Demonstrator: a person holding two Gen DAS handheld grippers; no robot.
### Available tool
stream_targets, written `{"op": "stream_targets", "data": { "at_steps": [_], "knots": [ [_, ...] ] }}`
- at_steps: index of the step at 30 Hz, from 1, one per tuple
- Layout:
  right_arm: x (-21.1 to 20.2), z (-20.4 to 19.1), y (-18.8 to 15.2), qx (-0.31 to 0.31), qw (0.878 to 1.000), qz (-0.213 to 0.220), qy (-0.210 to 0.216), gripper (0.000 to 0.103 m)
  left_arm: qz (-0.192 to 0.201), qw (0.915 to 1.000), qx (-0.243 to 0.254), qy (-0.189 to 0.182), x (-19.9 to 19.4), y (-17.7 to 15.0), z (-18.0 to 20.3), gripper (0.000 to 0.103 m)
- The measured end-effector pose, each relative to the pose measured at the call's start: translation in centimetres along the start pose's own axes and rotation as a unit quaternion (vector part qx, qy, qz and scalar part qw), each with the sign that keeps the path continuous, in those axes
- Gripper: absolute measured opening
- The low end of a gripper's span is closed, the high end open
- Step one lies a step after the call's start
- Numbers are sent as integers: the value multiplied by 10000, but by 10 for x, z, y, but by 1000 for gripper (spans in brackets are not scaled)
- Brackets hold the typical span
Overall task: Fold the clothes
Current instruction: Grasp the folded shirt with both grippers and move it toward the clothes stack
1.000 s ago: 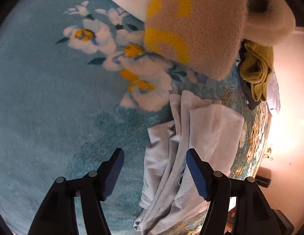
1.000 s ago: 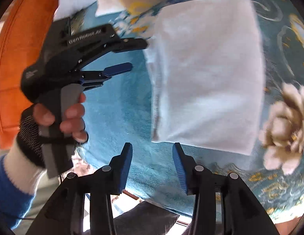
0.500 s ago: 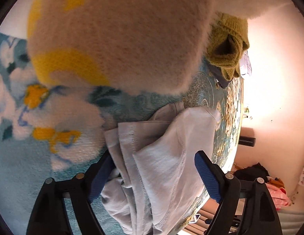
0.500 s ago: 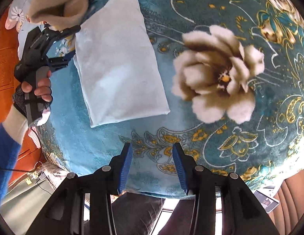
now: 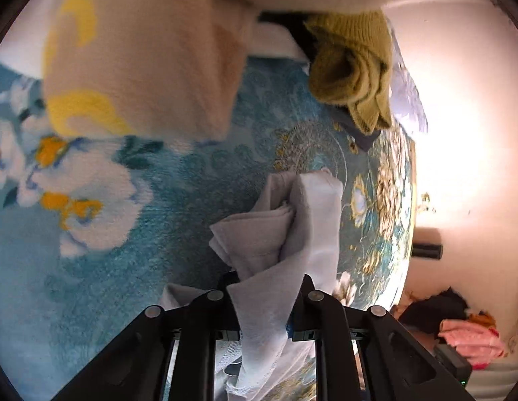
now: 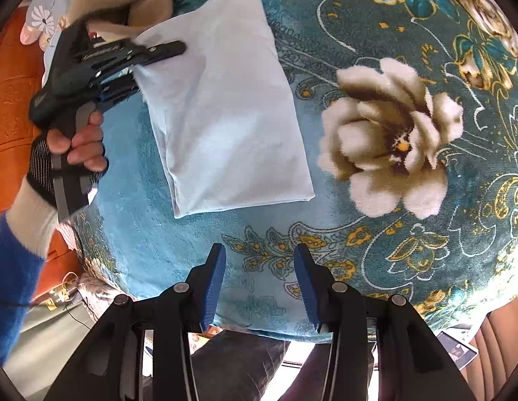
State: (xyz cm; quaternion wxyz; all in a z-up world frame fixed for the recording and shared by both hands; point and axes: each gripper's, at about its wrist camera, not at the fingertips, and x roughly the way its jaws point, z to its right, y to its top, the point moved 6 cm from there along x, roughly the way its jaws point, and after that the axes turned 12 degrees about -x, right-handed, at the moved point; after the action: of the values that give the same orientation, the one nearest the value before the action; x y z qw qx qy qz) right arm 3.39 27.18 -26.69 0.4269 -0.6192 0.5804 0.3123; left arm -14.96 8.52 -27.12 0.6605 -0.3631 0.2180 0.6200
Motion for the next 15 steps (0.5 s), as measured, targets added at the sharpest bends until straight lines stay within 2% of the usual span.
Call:
{"op": "stream_targets", "data": {
  "at_steps": [2,3,5,7,10,13,15],
  "knots": [
    [-1,0,0,88,9999,93,67,44,603,9959,-618,-251,-36,-2,-24,17],
    [0,0,0,129,9998,135,109,44,906,9908,-945,-343,-54,-3,-39,17],
    [5,0,2,220,9993,199,207,44,1490,9738,-1683,-345,-89,-8,-83,17],
    [12,-2,4,323,9986,242,354,44,1854,9532,-2373,-253,-115,-19,-133,17],
    [28,-9,13,477,9963,295,652,44,2020,9256,-3194,-210,-140,-41,-198,17],
    [46,-18,28,578,9932,350,945,45,2140,9099,-3543,-249,-158,-63,-231,17],
    [59,-25,40,656,9906,383,1140,55,2190,9069,-3589,-284,-166,-76,-239,17]
  ]
}}
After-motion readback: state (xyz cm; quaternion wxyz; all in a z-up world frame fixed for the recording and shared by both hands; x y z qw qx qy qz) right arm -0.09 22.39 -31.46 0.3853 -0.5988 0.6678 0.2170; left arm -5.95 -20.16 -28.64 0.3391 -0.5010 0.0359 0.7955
